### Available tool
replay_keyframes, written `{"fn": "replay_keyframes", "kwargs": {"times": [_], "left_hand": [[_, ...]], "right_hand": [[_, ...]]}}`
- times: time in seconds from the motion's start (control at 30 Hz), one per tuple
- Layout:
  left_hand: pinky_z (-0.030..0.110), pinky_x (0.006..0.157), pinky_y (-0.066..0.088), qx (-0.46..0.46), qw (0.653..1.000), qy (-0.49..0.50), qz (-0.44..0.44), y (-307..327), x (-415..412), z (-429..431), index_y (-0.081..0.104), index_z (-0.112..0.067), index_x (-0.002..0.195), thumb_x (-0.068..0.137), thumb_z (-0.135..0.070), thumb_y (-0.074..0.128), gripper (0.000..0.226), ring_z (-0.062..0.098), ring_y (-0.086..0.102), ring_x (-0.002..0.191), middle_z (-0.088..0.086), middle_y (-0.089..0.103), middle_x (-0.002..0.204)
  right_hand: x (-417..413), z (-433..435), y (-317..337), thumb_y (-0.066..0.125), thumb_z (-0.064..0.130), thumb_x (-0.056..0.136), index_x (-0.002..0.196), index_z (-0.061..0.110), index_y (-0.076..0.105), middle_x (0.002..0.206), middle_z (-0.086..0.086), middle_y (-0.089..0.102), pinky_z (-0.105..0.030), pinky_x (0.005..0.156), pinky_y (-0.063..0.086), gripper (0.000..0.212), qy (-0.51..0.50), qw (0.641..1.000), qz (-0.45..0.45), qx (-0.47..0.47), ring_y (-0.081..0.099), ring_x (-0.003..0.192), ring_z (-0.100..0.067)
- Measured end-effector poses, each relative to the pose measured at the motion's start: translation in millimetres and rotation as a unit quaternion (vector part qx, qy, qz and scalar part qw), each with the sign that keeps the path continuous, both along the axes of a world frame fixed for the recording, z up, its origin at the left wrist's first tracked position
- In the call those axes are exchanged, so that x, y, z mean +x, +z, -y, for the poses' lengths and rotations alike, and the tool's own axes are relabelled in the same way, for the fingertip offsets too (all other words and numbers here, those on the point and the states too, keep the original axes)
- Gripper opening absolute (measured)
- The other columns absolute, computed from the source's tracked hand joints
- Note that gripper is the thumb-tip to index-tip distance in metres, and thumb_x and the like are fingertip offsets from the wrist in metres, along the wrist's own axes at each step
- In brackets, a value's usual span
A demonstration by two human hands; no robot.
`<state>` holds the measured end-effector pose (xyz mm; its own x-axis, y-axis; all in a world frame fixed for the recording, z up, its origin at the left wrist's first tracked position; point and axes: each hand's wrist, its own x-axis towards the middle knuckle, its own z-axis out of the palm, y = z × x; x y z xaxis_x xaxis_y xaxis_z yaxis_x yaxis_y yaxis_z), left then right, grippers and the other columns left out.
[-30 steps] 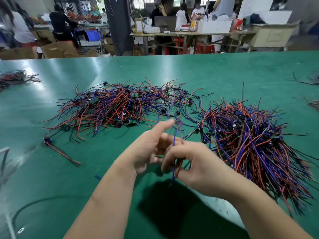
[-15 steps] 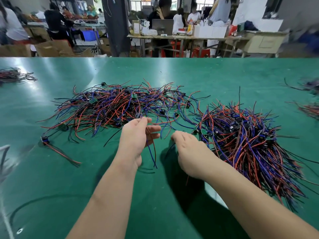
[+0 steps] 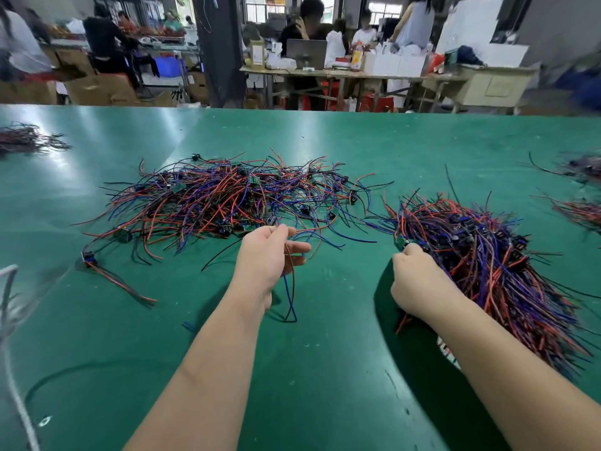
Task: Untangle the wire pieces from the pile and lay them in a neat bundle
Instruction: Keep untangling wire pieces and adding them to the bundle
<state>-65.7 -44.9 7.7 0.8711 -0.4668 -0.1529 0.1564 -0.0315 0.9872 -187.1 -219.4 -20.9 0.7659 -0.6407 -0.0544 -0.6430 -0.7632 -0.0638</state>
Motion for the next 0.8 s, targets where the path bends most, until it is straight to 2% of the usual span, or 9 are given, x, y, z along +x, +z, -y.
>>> {"fn": "replay_keyframes", "kwargs": {"times": [0.13, 0.23, 0.3, 0.37, 0.5, 0.57, 0.67, 0.73, 0.8], "left_hand": [[0.027, 0.061, 0.041, 0.015, 1.000, 0.004, 0.012, 0, 1, -1, 0.058, -0.016, 0.094, 0.102, -0.024, 0.039, 0.023, 0.005, 0.061, 0.048, -0.005, 0.071, 0.061], [0.027, 0.061, 0.043, 0.020, 1.000, 0.008, 0.020, 0, 1, 0, 0.059, -0.016, 0.094, 0.102, -0.024, 0.039, 0.023, 0.005, 0.062, 0.050, -0.006, 0.071, 0.062], [0.026, 0.060, 0.042, 0.020, 1.000, 0.007, 0.021, 0, 0, 0, 0.059, -0.016, 0.094, 0.102, -0.023, 0.039, 0.023, 0.004, 0.061, 0.048, -0.006, 0.071, 0.061], [0.026, 0.059, 0.042, 0.018, 1.000, 0.006, 0.021, 1, -1, 1, 0.059, -0.016, 0.092, 0.102, -0.023, 0.039, 0.023, 0.004, 0.060, 0.047, -0.006, 0.071, 0.061], [0.021, 0.053, 0.045, 0.010, 1.000, 0.007, 0.019, 0, 0, 0, 0.059, -0.015, 0.092, 0.101, -0.022, 0.040, 0.021, 0.004, 0.060, 0.048, -0.005, 0.071, 0.061], [0.013, 0.045, 0.044, -0.006, 1.000, 0.012, 0.013, 0, -1, 1, 0.059, -0.013, 0.092, 0.101, -0.021, 0.041, 0.021, 0.003, 0.060, 0.047, -0.003, 0.071, 0.061], [0.013, 0.048, 0.045, -0.021, 0.999, 0.028, 0.012, -1, -1, 3, 0.061, -0.014, 0.085, 0.100, -0.019, 0.044, 0.023, 0.005, 0.060, 0.052, 0.000, 0.071, 0.071], [0.022, 0.062, 0.046, 0.000, 0.998, 0.044, 0.051, -4, 0, 5, 0.065, -0.020, 0.078, 0.096, -0.021, 0.051, 0.023, 0.008, 0.059, 0.063, -0.004, 0.068, 0.076], [0.027, 0.071, 0.042, 0.007, 0.993, 0.054, 0.104, -7, 0, 6, 0.069, -0.017, 0.073, 0.090, -0.022, 0.059, 0.021, 0.006, 0.054, 0.069, -0.002, 0.062, 0.079]], "right_hand": [[0, 11, 6, 0.041, -0.001, 0.087, 0.077, 0.008, 0.034, 0.103, -0.013, 0.038, -0.037, 0.076, 0.040, 0.015, -0.026, 0.999, -0.024, -0.014, 0.049, 0.096, -0.034], [15, 11, 9, 0.043, 0.005, 0.088, 0.096, 0.006, 0.045, 0.105, -0.014, 0.044, -0.039, 0.081, 0.041, 0.008, -0.016, 0.999, 0.035, -0.038, 0.049, 0.107, -0.037], [33, 8, 9, 0.044, 0.011, 0.090, 0.122, 0.005, 0.045, 0.121, -0.018, 0.046, -0.042, 0.092, 0.042, 0.032, -0.003, 0.998, 0.069, 0.001, 0.046, 0.115, -0.038], [54, 8, 9, 0.048, 0.019, 0.091, 0.141, 0.012, 0.029, 0.134, -0.020, 0.038, -0.045, 0.099, 0.038, 0.054, -0.002, 0.996, 0.066, 0.056, 0.039, 0.125, -0.038], [94, 23, 7, 0.055, 0.032, 0.088, 0.152, 0.020, 0.006, 0.155, -0.016, 0.016, -0.047, 0.111, 0.026, 0.082, -0.005, 0.992, 0.065, 0.109, 0.015, 0.143, -0.033], [108, 34, 4, 0.053, 0.038, 0.087, 0.152, 0.018, 0.008, 0.156, -0.016, 0.015, -0.047, 0.115, 0.021, 0.082, -0.020, 0.991, 0.060, 0.122, 0.012, 0.145, -0.032], [118, 36, 2, 0.046, 0.042, 0.087, 0.135, 0.010, 0.039, 0.141, -0.019, 0.038, -0.046, 0.111, 0.026, 0.058, -0.048, 0.995, 0.013, 0.085, 0.036, 0.132, -0.034], [124, 21, 4, 0.047, 0.035, 0.088, 0.108, 0.010, 0.052, 0.126, -0.018, 0.052, -0.039, 0.098, 0.037, 0.033, -0.012, 0.998, 0.025, 0.061, 0.050, 0.116, -0.033], [128, 1, 7, 0.052, 0.027, 0.087, 0.096, 0.009, 0.058, 0.113, -0.016, 0.062, -0.030, 0.079, 0.042, 0.021, 0.059, 0.992, 0.064, 0.096, 0.057, 0.102, -0.031]]}}
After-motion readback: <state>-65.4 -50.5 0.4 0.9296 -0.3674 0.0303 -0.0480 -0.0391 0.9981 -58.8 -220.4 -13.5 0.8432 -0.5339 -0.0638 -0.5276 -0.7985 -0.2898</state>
